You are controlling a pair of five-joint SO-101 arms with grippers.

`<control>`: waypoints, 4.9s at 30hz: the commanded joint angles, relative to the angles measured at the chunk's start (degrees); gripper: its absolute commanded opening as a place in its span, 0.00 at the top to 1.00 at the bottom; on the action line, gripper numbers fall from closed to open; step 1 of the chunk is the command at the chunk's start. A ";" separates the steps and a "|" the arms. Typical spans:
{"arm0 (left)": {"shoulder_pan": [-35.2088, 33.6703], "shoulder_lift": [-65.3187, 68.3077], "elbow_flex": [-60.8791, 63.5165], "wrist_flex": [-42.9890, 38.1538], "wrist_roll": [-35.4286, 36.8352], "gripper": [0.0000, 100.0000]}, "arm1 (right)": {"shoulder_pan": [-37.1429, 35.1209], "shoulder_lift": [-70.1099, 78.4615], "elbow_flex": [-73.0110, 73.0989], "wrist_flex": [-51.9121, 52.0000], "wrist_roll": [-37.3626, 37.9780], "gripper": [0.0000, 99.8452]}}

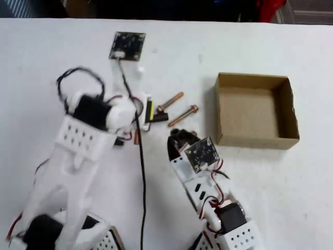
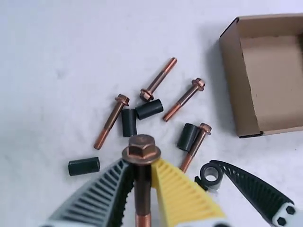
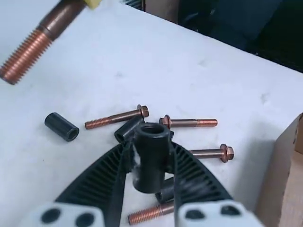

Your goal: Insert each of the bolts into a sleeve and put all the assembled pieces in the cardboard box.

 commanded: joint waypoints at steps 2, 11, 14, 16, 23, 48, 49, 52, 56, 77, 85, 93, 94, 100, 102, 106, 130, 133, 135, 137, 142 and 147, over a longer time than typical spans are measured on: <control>0.66 -11.91 9.67 -11.52 -2.81 0.98 | -0.31 -0.57 0.53 -4.62 -0.35 0.98; 0.75 -28.70 24.62 -29.10 -3.08 0.98 | -6.55 -0.57 0.53 -9.45 -6.24 0.98; 0.75 -32.40 27.08 -33.14 -2.73 0.98 | -7.34 -0.57 0.53 -10.59 -7.21 0.98; 0.75 -34.24 28.92 -36.13 -2.73 0.98 | -7.34 -0.57 0.53 -13.05 -7.21 0.98; 0.84 -40.48 36.84 -47.38 -2.90 0.98 | -7.43 -0.57 0.53 -18.42 -7.21 0.98; 12.00 -49.01 49.49 -57.05 -10.90 0.98 | -7.34 -0.57 0.53 -19.82 -7.03 0.98; 12.00 -49.10 50.11 -57.32 -10.99 0.98 | -7.34 -0.57 0.53 -19.82 -7.03 0.98; 11.65 -49.10 51.52 -57.41 -11.16 0.98 | -7.25 -0.57 0.53 -19.65 -7.03 0.98; 11.56 -49.10 51.69 -57.41 -11.16 0.98 | -7.25 -0.57 0.53 -19.56 -7.03 0.98; 11.47 -49.10 51.60 -59.52 -11.08 0.98 | -6.99 -0.57 0.53 -19.56 -7.03 0.98; 7.69 -49.10 51.96 -59.08 -10.81 0.98 | -6.99 -0.57 0.53 -19.56 -7.03 0.98; 7.96 -49.10 51.96 -58.99 -10.73 0.98 | -6.99 -0.57 0.53 -19.56 -7.03 0.98; 8.04 -49.10 51.96 -58.99 -10.73 0.98 | -6.99 -0.57 0.53 -19.56 -7.03 0.98; 10.68 -49.10 51.96 -57.32 -10.73 0.98 | -6.99 -0.57 0.53 -19.56 -7.03 0.98; 10.59 -49.10 51.96 -57.41 -10.73 0.98 | -6.99 -0.57 0.53 -19.56 -7.03 0.98; 11.03 -49.10 52.04 -57.32 -10.73 0.98 | -6.99 -0.57 0.53 -19.56 -7.03 0.98; 10.59 -49.10 59.34 -51.78 -10.99 0.98 | -6.90 -0.57 0.53 -19.47 -7.03 0.98; 10.68 -49.10 59.52 -51.34 -10.99 0.98 | -6.90 -0.57 0.53 -19.47 -7.03 0.98; 10.77 -49.10 59.52 -51.34 -11.16 0.98 | -6.90 -0.57 0.53 -19.47 -7.03 0.98; 10.68 -49.10 60.22 -51.25 -11.16 0.98 | -6.90 -0.57 0.53 -19.47 -7.03 0.98; 10.51 -49.10 63.82 -51.69 -11.25 0.98 | -6.90 -0.57 0.53 -19.47 -7.03 0.98; 10.51 -49.10 63.12 -52.04 -11.25 0.97 | -6.90 -0.57 0.53 -19.47 -7.03 0.98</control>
